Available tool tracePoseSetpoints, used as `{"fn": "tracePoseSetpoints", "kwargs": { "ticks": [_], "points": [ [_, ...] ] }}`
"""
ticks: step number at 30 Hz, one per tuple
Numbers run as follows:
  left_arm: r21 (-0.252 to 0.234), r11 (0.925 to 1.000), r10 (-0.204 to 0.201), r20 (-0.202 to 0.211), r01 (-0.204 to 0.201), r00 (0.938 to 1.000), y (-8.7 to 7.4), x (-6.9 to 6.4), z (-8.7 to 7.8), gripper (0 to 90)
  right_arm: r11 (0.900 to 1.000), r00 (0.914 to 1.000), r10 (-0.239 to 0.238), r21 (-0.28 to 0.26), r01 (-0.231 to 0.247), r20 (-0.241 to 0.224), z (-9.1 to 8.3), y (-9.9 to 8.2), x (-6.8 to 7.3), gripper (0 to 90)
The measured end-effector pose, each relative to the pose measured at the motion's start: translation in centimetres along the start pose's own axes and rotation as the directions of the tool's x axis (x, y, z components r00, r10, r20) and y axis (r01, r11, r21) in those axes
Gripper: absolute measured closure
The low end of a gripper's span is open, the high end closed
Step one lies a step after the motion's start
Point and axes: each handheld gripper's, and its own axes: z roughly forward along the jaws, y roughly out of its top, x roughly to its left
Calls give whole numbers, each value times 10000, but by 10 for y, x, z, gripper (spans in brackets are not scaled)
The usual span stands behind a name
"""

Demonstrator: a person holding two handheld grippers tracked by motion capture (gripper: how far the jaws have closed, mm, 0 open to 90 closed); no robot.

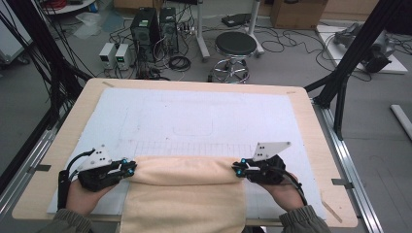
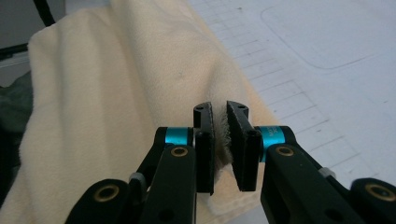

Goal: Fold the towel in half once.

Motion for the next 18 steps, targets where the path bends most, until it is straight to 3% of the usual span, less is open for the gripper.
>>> {"fn": "tracePoseSetpoints", "kwargs": {
  "ticks": [12,14,15,18],
  "points": [
    [351,9991,227,535,-246,9983,-19,-25,-9,818,9999,9996,-30,119,33,-276,-3,-21,25,814],
    [603,9978,214,968,-273,9951,-24,-29,-9,811,9998,9993,55,168,-49,-368,-4,-25,29,812],
    [898,9957,90,1461,-223,9892,-27,-31,-8,801,9998,9990,52,202,-43,-450,-4,-26,31,808],
    [1098,9933,170,1776,-370,9840,-31,-34,-10,741,9996,9982,16,271,0,-596,-7,-29,34,771]
  ]
}}
